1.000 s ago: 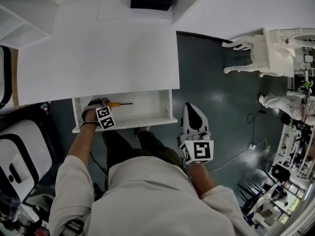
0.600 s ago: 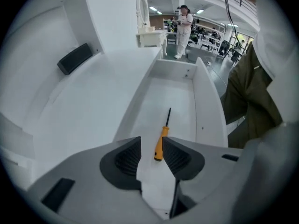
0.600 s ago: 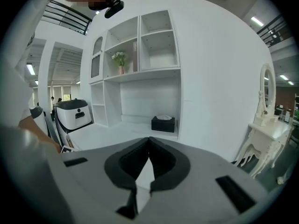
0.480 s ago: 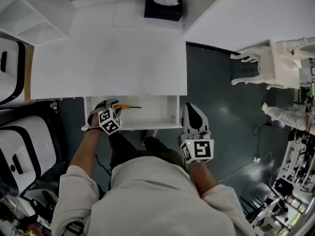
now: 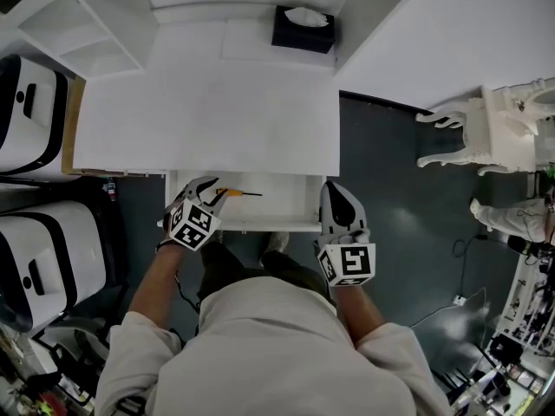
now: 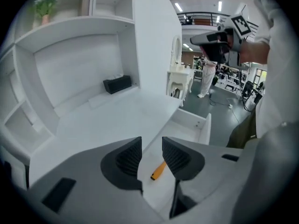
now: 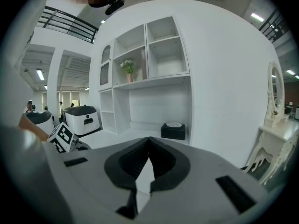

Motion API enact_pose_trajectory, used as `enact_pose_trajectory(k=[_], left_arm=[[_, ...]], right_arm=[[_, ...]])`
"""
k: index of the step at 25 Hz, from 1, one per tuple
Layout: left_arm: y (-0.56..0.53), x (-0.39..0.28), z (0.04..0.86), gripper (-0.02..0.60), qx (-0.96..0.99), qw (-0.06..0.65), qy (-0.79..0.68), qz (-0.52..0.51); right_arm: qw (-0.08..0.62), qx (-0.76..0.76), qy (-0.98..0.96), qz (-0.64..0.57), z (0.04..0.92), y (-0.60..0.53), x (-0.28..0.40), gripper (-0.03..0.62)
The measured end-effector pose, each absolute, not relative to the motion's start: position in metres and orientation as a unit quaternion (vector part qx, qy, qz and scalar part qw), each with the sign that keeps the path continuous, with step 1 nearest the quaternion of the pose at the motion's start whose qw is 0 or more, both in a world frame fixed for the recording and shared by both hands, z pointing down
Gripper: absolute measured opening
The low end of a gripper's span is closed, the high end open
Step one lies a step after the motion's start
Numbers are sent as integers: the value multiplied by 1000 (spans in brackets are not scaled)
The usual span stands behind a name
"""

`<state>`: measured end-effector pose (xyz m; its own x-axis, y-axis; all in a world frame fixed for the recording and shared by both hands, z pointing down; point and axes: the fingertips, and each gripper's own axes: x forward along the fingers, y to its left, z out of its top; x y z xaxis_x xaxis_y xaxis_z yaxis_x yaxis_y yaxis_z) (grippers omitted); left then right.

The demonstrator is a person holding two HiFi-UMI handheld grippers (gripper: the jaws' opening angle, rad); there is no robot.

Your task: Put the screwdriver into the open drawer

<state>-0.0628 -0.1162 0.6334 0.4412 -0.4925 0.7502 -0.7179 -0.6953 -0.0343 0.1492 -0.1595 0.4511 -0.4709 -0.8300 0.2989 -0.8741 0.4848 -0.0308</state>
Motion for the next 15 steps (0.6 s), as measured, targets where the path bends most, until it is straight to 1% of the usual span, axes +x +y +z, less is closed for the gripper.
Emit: enact_pose_trajectory(k=[9, 15], left_arm=[[-118, -75, 529, 137, 843, 143, -463, 232], [-109, -85, 466, 135, 842, 112, -507, 147]], right_arm=[[112, 478, -868, 80, 439, -149, 137, 5], [109, 469, -873, 76, 434, -141, 132, 3]])
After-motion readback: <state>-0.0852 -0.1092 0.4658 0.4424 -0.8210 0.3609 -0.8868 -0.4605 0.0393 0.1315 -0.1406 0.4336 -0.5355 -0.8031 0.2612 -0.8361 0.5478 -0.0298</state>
